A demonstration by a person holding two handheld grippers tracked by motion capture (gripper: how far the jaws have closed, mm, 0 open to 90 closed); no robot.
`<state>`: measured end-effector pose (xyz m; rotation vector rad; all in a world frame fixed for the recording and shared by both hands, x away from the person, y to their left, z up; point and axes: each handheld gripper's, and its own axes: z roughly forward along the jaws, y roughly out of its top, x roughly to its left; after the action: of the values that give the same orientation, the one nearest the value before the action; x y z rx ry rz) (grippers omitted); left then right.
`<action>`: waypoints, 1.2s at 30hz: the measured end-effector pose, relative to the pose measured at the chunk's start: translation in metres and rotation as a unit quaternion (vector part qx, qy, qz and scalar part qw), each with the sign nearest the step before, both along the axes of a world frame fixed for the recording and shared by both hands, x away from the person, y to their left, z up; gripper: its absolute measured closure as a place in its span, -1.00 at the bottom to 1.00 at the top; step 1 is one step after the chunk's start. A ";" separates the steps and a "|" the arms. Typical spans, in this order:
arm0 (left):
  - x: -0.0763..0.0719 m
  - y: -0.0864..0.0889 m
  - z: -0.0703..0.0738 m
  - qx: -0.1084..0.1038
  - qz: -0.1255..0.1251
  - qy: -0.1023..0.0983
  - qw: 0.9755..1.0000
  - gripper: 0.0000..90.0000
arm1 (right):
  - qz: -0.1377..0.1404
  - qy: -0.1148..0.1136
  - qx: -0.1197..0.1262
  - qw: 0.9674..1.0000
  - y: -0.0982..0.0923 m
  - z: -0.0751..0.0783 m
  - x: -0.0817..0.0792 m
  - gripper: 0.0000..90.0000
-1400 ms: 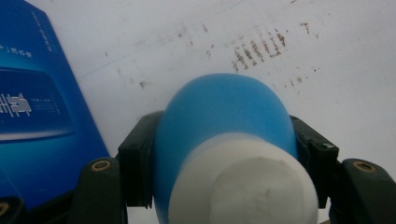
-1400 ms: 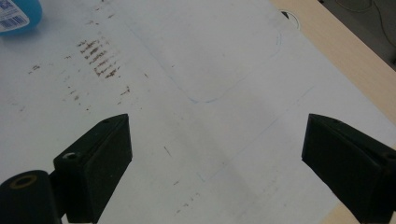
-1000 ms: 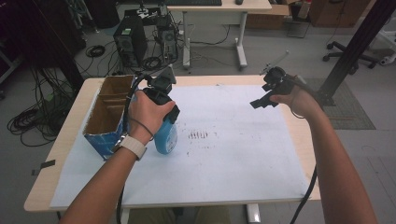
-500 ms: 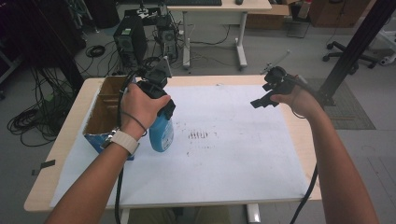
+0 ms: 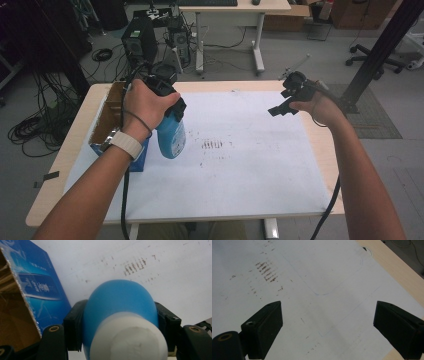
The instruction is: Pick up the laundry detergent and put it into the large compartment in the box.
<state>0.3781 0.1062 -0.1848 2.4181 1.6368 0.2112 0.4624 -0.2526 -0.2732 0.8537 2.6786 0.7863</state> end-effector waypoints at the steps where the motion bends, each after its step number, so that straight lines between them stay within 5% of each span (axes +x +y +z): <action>1: 0.000 0.000 0.002 0.000 0.000 -0.001 1.000 -0.17 | 0.000 0.000 0.000 1.000 0.000 0.000 0.000 -0.80; 22: -0.004 0.012 0.050 -0.011 0.005 -0.010 1.000 -0.17 | -0.002 -0.002 0.003 1.000 -0.004 0.002 -0.002 -0.80; 36: -0.003 0.026 0.069 -0.014 0.027 -0.015 0.999 -0.17 | -0.003 -0.004 0.005 1.000 -0.004 0.003 -0.002 -0.80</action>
<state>0.3749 0.1322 -0.1154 2.3407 1.6815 0.2301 0.4607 -0.2565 -0.2705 0.8582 2.6660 0.8018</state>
